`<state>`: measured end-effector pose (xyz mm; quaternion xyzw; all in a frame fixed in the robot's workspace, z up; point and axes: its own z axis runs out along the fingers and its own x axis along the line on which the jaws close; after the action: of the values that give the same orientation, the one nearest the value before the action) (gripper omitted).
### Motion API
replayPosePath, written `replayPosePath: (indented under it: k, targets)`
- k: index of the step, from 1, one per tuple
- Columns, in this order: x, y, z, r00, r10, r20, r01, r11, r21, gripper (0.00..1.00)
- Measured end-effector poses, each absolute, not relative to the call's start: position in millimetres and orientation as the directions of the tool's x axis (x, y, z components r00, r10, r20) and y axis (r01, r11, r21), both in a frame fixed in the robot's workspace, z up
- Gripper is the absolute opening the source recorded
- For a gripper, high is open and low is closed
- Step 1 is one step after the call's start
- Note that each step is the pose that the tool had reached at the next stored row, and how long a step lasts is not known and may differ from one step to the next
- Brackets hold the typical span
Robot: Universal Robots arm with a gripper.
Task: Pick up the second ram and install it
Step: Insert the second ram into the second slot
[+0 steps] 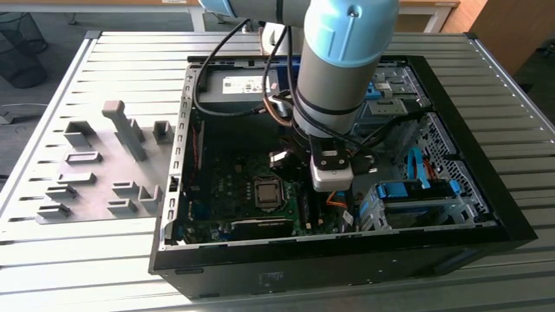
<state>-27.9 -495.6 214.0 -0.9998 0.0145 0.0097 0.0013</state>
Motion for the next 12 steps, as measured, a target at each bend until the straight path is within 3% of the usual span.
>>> replayPosePath:
  k: [12]
  targets:
    - [-27.3,-495.1,213.8,1.0,-0.023,-0.02,-0.023,-1.0,-0.001,0.14]
